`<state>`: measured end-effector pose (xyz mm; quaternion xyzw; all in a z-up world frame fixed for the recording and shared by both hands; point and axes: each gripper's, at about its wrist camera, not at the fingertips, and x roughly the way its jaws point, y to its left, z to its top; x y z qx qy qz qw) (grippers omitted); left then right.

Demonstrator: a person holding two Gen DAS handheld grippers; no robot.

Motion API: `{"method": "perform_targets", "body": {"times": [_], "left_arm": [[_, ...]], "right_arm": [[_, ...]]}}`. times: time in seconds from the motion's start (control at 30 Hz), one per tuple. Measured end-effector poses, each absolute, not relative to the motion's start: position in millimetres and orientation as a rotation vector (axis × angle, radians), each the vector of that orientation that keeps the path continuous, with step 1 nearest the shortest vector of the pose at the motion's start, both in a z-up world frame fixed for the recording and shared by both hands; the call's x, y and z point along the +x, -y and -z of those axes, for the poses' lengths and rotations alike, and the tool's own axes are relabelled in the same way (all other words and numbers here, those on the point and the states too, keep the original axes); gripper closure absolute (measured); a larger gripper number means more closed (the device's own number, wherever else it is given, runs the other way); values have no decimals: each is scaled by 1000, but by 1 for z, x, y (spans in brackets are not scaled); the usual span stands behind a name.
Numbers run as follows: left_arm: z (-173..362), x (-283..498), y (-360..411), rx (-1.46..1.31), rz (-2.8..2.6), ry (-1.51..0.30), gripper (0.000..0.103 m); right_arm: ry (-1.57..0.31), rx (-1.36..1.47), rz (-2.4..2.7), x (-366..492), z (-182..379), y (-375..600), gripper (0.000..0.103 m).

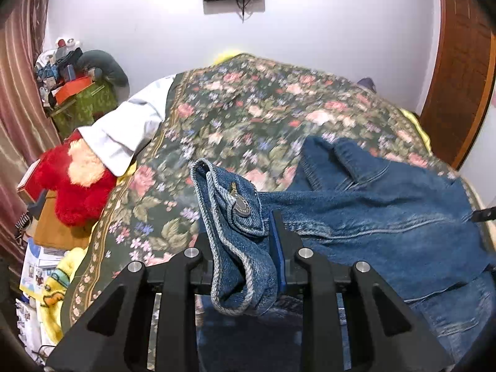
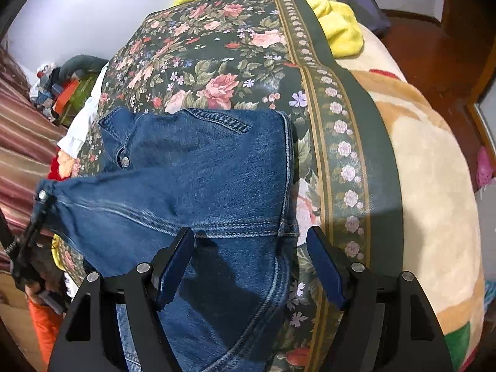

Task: Fold large clothes
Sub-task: 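Grasp the jacket hem with the left tool and lift it toward the collar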

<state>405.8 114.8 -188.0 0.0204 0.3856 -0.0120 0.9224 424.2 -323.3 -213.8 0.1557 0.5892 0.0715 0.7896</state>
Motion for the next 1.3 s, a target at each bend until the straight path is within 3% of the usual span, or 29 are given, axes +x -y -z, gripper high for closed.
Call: {"method": "perform_targets", "body": {"times": [0.13,0.23,0.27,0.3,0.4,0.7,1.13,1.17,1.2,1.27,1.3], "left_arm": [[230,412,-127,24,1,-916,76],[264,410,-132,13,8,-1031,65],[269,406,-132,26,-3,-1045,55],[270,400,-133,45,-14,-1041,47],[261,388,-141,68,-20,-1049,36],[219,401,-189,-43,11,-1021,27],[293,507,-177,-229,135,-1250,30],[293,509,-174,-232,136,-1241,37],[294,512,-171,-240,133,-1237,52],[300,516,-167,-270,113,-1245,70],[301,517,-165,-279,104,-1244,75]], "right_arm": [[-1280,338,-163,422,214,320,30],[-1285,325,-166,420,214,315,30],[-1287,317,-167,419,214,313,30],[-1288,308,-168,418,213,312,30],[-1286,278,-162,417,211,308,30],[-1235,285,-147,430,195,316,30],[-1262,340,-162,480,223,318,31],[-1269,332,-169,483,228,315,34],[-1268,330,-176,485,231,313,36],[-1260,328,-189,488,238,309,44],[-1248,318,-183,490,240,306,48]]}}
